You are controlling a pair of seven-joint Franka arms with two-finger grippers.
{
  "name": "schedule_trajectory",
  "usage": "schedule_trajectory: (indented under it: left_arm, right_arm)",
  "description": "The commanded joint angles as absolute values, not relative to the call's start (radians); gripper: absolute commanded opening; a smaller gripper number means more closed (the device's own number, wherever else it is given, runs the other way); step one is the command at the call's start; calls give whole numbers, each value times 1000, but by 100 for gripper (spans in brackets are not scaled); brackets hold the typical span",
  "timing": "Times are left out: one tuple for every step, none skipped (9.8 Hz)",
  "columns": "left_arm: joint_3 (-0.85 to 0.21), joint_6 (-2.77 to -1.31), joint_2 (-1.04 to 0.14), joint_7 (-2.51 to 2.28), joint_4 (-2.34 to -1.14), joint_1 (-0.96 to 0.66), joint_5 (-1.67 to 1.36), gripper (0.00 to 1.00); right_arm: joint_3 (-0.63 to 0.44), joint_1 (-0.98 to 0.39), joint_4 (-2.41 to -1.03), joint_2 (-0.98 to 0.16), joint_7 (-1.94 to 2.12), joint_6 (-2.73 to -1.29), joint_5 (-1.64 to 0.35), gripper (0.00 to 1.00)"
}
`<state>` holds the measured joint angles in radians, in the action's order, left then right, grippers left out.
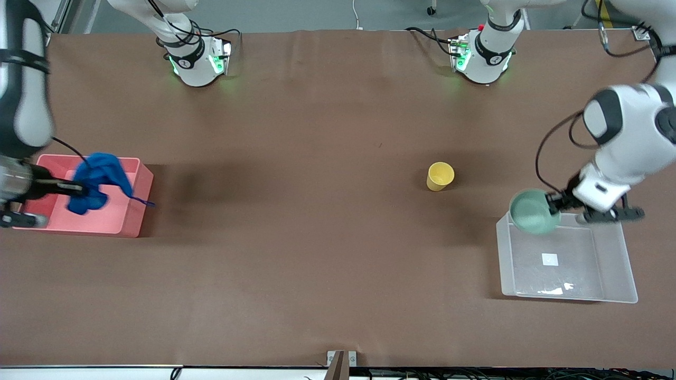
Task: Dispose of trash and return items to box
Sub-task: 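Carry the cloth into the pink bin while the left gripper carries the bowl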
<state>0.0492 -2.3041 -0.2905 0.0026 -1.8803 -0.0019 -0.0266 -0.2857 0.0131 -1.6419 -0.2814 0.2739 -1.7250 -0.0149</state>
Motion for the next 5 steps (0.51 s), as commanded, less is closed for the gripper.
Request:
schedule_trajectory:
  left_arm:
    - [109, -2208, -532, 105, -1589, -2, -55, 0]
    - [144, -2207, -592, 165, -1527, -2, -125, 0]
    - [196, -2207, -626, 236, -1513, -2, -188, 0]
    - [224, -2210, -661, 306, -1509, 0, -230, 0]
    - [232, -2223, -701, 354, -1494, 9, -268, 0]
  right_arm:
    - [-409, 14, -1667, -305, 501, -1813, -6, 1]
    - [-446, 17, -1695, -346, 561, -1897, -8, 1]
    - [-451, 24, -1741, -372, 580, -1989, -11, 1]
    - [-449, 31, -1799, -377, 577, -2073, -24, 1]
    - [-448, 23, -1860, -391, 572, -2159, -49, 2]
